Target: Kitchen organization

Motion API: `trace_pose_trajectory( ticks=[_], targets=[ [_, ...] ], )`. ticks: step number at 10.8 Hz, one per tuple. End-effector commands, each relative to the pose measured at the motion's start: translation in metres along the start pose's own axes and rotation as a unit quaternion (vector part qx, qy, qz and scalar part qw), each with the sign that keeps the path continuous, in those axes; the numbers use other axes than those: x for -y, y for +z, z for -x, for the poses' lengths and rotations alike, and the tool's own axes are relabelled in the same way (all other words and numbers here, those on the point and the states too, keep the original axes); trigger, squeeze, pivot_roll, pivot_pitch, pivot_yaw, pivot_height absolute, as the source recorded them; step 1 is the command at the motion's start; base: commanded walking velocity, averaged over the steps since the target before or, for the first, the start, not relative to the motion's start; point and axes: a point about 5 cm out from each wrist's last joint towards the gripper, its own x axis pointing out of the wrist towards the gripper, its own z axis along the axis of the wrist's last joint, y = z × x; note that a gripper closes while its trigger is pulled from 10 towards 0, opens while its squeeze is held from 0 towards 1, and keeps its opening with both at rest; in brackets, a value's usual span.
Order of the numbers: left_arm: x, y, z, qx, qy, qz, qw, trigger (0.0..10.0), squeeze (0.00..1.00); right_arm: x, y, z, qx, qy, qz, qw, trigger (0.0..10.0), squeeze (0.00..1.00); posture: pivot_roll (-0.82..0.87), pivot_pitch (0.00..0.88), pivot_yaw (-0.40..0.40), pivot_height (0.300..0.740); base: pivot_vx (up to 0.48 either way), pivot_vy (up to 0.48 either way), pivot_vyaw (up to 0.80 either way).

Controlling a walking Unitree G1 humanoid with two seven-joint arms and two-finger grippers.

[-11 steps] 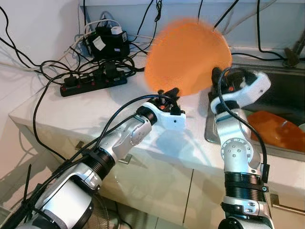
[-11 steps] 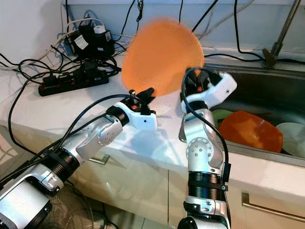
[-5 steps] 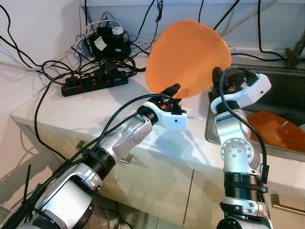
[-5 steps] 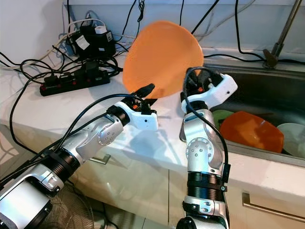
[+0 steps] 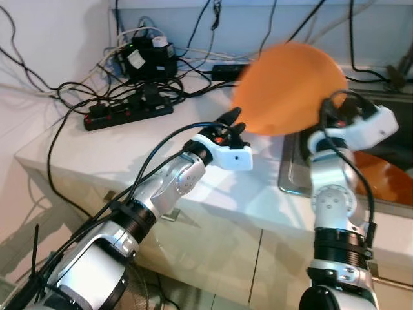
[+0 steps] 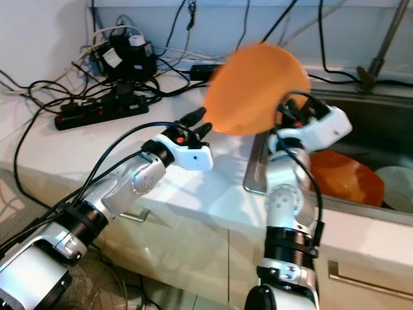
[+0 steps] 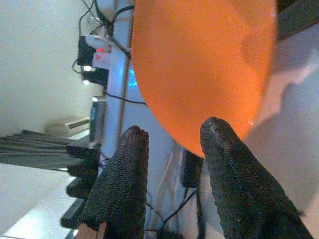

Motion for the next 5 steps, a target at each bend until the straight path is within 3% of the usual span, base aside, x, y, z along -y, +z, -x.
trace_pose_trajectory(
  ticks=[1,4,5],
  targets=[
    [0.000,-0.003,0.003,-0.008,0.005,0.008,1.000,10.0,0.00,-0.014,0.009,-0.004,0.026,0.018,-0.012,0.999,0.0,0.00,0.05,0.009,0.123,0.728,0.000,0.000,0.00],
    [0.001,-0.008,0.008,-0.029,0.021,0.092,0.995,10.0,0.00,0.004,0.036,-0.011,0.083,-0.022,-0.004,0.996,0.0,0.00,0.06,0.011,0.118,0.728,0.000,0.000,0.00],
    [0.002,-0.010,0.010,-0.043,0.029,0.144,0.988,10.0,0.00,0.011,0.051,-0.014,0.108,-0.037,0.003,0.993,0.0,0.00,0.06,0.014,0.116,0.728,0.000,0.000,0.00]
  ],
)
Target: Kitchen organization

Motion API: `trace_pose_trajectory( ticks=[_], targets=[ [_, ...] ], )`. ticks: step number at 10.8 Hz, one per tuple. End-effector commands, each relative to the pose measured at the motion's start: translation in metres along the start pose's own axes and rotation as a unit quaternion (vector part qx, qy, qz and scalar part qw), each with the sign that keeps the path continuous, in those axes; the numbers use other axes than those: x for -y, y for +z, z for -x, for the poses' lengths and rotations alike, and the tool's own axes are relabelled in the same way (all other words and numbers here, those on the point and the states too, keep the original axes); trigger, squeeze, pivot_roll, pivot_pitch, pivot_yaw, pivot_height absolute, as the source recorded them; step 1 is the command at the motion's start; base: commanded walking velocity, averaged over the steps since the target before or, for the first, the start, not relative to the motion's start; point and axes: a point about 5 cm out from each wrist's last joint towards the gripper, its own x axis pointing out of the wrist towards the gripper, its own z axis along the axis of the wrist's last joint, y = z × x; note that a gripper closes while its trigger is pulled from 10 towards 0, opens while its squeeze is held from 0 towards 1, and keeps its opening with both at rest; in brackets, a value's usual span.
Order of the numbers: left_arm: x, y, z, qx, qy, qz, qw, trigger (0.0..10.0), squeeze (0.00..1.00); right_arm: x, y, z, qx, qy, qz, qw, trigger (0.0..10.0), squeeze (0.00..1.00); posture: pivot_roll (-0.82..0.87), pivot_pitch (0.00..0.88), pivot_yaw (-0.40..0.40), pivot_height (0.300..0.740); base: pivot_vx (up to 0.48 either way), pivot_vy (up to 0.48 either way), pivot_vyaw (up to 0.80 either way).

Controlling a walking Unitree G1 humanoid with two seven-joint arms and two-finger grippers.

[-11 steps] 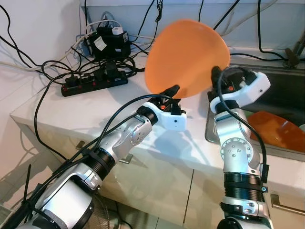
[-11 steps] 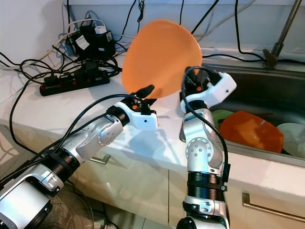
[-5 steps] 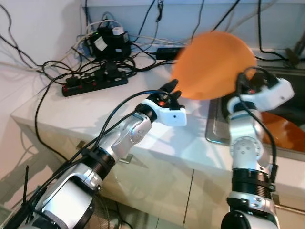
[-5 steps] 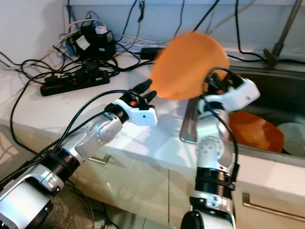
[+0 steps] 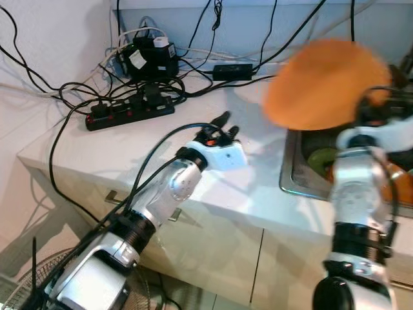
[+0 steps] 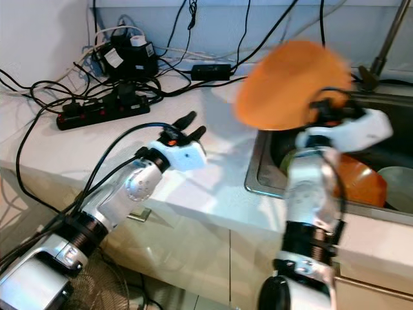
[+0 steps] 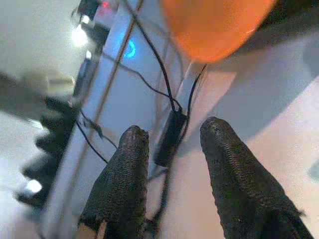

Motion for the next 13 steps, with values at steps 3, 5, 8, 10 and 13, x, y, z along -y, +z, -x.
trace_pose_trajectory(
  ticks=[3,5,8,10,13],
  targets=[
    [0.001,-0.015,0.009,-0.057,0.022,0.245,0.968,10.0,0.00,0.006,0.034,-0.012,0.079,-0.022,0.054,0.995,10.0,0.00,0.06,0.017,0.116,0.728,0.000,0.000,0.00],
    [-0.002,-0.022,0.012,-0.082,0.026,0.385,0.919,10.0,0.00,0.025,0.050,-0.022,0.099,-0.049,0.182,0.977,10.0,0.00,0.06,0.020,0.113,0.728,0.000,0.000,0.00],
    [0.005,-0.018,0.012,-0.093,-0.018,0.421,0.902,10.0,0.00,0.034,0.033,-0.032,0.036,-0.044,0.311,0.949,10.0,0.00,0.06,0.020,0.112,0.728,0.000,0.000,0.00],
    [0.010,-0.015,0.013,-0.096,-0.040,0.427,0.898,10.0,0.00,0.044,0.013,-0.035,-0.027,-0.052,0.322,0.945,10.0,0.00,0.06,0.014,0.111,0.728,0.000,0.000,0.00],
    [0.013,-0.011,0.014,-0.098,-0.057,0.444,0.889,10.0,0.00,0.061,-0.011,-0.031,-0.098,-0.077,0.314,0.941,10.0,0.00,0.07,0.009,0.113,0.728,0.000,0.000,0.00]
  ],
)
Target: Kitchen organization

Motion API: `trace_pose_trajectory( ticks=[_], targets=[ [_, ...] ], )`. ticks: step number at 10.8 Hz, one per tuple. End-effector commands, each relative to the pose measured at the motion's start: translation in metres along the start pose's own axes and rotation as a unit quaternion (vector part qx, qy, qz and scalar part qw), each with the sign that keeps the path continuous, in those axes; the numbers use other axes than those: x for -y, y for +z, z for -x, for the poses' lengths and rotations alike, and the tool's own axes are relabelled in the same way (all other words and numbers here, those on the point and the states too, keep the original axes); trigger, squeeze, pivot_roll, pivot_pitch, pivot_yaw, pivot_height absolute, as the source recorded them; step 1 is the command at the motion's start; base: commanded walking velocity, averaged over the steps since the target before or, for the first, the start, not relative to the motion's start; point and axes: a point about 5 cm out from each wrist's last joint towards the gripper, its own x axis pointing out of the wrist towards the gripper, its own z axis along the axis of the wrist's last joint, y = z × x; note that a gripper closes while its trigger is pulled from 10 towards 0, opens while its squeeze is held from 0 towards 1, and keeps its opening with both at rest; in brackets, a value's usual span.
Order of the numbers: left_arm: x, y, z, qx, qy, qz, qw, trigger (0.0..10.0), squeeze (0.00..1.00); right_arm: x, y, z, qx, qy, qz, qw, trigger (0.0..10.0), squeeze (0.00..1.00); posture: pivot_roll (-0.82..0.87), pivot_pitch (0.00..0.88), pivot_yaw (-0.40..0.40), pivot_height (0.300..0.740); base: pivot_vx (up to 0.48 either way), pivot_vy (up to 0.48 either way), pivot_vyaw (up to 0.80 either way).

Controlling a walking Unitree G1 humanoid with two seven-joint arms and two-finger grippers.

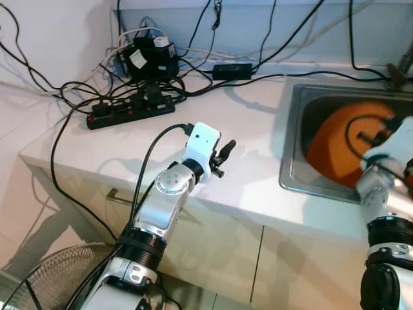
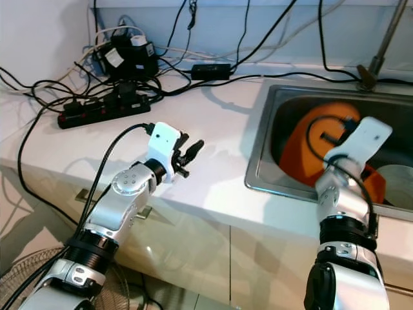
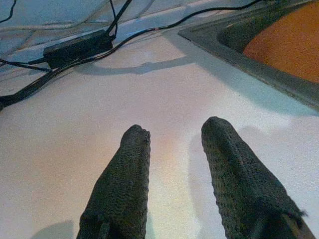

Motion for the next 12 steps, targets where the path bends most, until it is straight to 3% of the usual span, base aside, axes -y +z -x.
trace_pose_trajectory(
  ticks=[1,3,4,5,6,7,9,10,11,12],
  targets=[
    [0.002,0.000,0.001,0.000,-0.006,0.008,1.000,10.0,0.00,-0.017,0.009,-0.001,0.008,0.031,-0.013,0.999,10.0,0.00,0.07,0.008,0.114,0.728,0.000,0.000,0.00],
    [0.008,0.001,-0.001,-0.001,-0.012,0.017,1.000,10.0,0.00,-0.027,-0.004,0.001,-0.016,0.049,-0.010,0.999,10.0,0.00,0.07,0.004,0.116,0.728,0.000,0.000,0.00],
    [0.009,0.002,-0.001,-0.001,-0.015,0.017,1.000,10.0,0.00,-0.026,-0.006,0.002,-0.018,0.046,-0.012,0.999,10.0,0.97,0.07,0.005,0.118,0.728,0.000,0.000,0.00],
    [0.009,0.002,-0.001,-0.003,-0.016,0.016,1.000,10.0,0.00,-0.027,-0.007,0.002,-0.019,0.047,-0.012,0.999,10.0,1.00,0.06,0.007,0.119,0.728,0.000,0.000,0.00],
    [0.009,0.001,0.000,-0.004,-0.016,0.016,1.000,10.0,0.00,-0.027,-0.007,0.002,-0.019,0.048,-0.010,0.999,10.0,0.55,0.06,0.007,0.119,0.728,0.000,0.000,0.00],
    [0.010,0.001,0.000,-0.005,-0.017,0.016,1.000,10.0,0.00,-0.027,-0.007,0.002,-0.018,0.049,-0.009,0.999,10.0,0.00,0.06,0.008,0.119,0.728,0.000,0.000,0.00],
    [0.010,0.001,0.000,-0.004,-0.018,0.015,1.000,10.0,0.00,-0.028,-0.005,0.002,-0.009,0.050,-0.009,0.999,10.0,0.00,0.06,0.010,0.119,0.728,0.000,0.000,0.00],
    [0.010,0.001,0.000,-0.006,-0.017,0.016,1.000,10.0,0.00,-0.028,-0.003,0.001,-0.006,0.051,0.004,0.999,10.0,0.70,0.06,0.009,0.118,0.728,0.000,0.000,0.00],
    [0.010,0.000,0.000,-0.006,-0.017,0.016,1.000,10.0,0.00,-0.027,-0.002,0.001,-0.001,0.052,0.019,0.998,10.0,1.00,0.06,0.010,0.118,0.728,0.000,0.000,0.00],
    [0.010,0.001,0.000,-0.006,-0.017,0.016,1.000,10.0,0.00,-0.028,0.004,0.001,0.022,0.051,0.059,0.997,10.0,0.00,0.06,0.013,0.119,0.728,0.000,0.000,0.00]
  ],
)
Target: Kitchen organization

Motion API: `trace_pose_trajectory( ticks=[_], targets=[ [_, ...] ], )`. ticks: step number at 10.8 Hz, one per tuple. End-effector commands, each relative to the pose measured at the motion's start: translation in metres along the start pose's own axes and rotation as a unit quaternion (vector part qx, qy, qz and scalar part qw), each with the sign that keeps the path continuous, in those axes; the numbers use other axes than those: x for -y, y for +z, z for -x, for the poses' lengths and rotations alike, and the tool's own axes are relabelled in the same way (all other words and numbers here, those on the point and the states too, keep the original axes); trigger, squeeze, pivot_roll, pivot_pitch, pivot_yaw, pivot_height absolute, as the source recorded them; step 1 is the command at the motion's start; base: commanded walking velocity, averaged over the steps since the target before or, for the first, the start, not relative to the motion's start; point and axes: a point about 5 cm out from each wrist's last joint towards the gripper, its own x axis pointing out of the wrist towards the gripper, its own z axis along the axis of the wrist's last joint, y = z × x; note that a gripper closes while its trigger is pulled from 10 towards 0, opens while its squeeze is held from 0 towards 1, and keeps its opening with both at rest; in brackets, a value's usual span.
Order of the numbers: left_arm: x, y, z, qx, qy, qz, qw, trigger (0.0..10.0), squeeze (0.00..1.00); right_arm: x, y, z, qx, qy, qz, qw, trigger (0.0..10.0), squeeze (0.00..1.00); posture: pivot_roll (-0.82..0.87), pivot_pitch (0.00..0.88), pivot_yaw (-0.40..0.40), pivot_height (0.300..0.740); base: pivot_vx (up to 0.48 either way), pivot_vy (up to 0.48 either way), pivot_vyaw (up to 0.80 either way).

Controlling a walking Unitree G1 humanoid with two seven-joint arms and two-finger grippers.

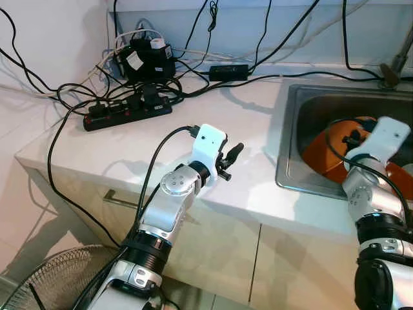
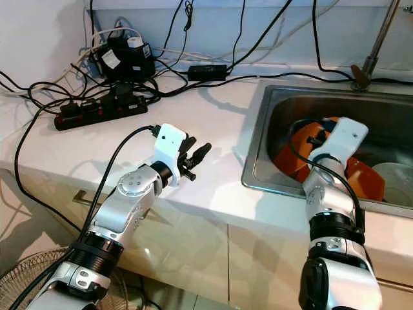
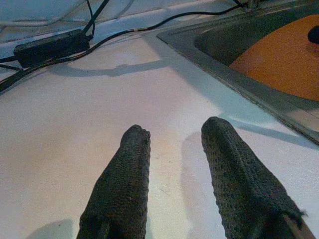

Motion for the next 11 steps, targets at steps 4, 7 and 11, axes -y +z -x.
trace_pose_trajectory(
  ticks=[4,7,11],
  targets=[
    [-0.002,-0.001,0.002,-0.006,0.000,-0.006,1.000,10.0,0.00,-0.006,0.020,0.002,0.073,-0.006,0.121,0.990,10.0,0.00,0.06,0.015,0.120,0.728,0.000,0.000,0.00],
    [-0.007,0.005,0.003,0.026,0.029,-0.015,0.999,10.0,0.00,-0.016,0.030,0.010,0.126,0.017,0.113,0.985,10.0,0.00,0.06,0.016,0.120,0.728,0.000,0.000,0.00],
    [-0.040,0.029,0.016,0.137,0.196,-0.079,0.968,10.0,0.00,-0.069,0.023,0.062,0.221,0.148,0.047,0.963,10.0,0.00,0.04,0.029,0.119,0.728,0.000,0.000,0.00]
  ],
)
